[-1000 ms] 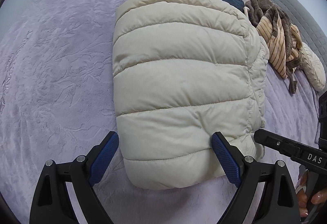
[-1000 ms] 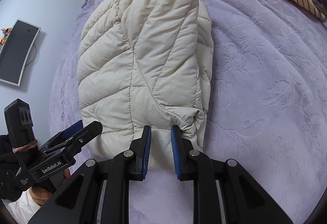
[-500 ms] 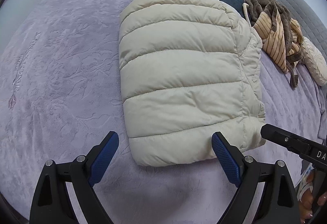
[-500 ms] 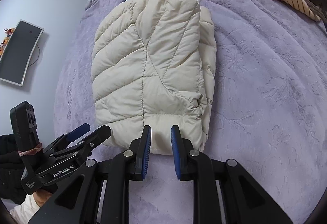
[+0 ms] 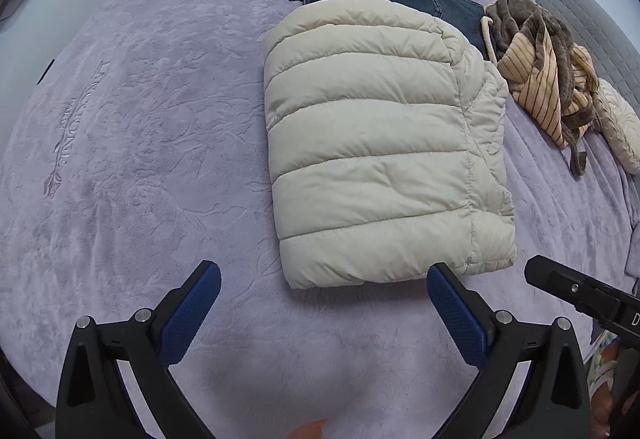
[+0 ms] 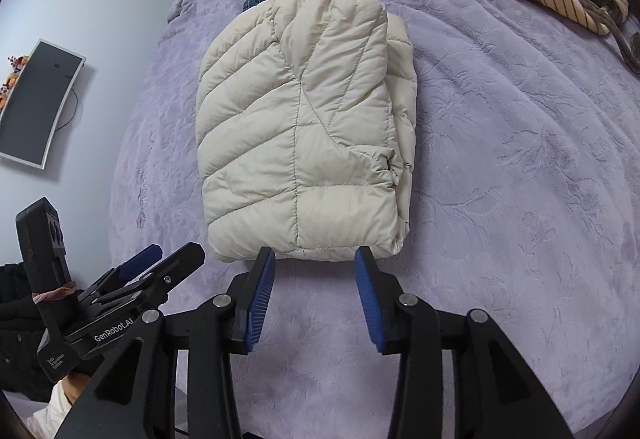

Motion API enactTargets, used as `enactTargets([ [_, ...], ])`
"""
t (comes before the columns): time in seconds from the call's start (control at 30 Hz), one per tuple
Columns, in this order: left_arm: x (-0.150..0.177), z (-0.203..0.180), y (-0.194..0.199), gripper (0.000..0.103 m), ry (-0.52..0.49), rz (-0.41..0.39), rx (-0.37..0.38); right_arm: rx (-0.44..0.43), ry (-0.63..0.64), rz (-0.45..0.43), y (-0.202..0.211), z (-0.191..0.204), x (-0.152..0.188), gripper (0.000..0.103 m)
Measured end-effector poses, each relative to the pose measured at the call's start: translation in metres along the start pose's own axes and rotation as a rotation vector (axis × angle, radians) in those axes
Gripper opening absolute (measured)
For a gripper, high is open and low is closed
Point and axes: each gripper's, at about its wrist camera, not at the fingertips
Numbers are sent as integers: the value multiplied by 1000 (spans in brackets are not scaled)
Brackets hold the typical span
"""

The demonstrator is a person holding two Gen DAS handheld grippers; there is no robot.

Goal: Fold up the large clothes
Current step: 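Open both tools and pull them back from the folded jacket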

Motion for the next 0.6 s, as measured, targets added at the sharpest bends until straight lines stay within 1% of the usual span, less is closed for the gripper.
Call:
enactTargets([
  [0.1, 6, 0, 10, 103, -5, -10, -14, 17, 8, 1, 6, 5, 5, 46],
  [0.17, 9, 1, 20, 103, -11, -30, -40, 32, 15, 2, 10, 10, 8, 53],
  [0.23, 10, 1, 31, 103, -12, -43, -64, 44, 25, -7, 17, 15, 11, 63],
  [0.27, 11, 2, 35, 103, -13, -47, -73, 51, 30, -13, 20, 18, 12, 65],
  [0.3, 12, 2, 40, 103, -14, -52, -77, 63, 36, -20, 24, 21, 13, 70],
  [0.33, 12, 3, 45, 103, -14, -55, -77, 75, 42, -28, 27, 25, 14, 81],
  [0.37, 12, 4, 49, 103, -12, -57, -75, 84, 47, -35, 31, 28, 14, 84],
  [0.47, 13, 5, 63, 103, -11, -63, -68, 126, 62, -55, 42, 39, 15, 91],
  [0.6, 15, 3, 83, 103, -13, -73, -71, 167, 99, -110, 59, 56, 16, 91],
])
Point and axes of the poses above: each gripper's, at about its wrist camera, not at the fingertips, and y roughly against the way its jaws point, z to its left, x to its underside, and after that the axes turned 7 degrees about -x, right-handed
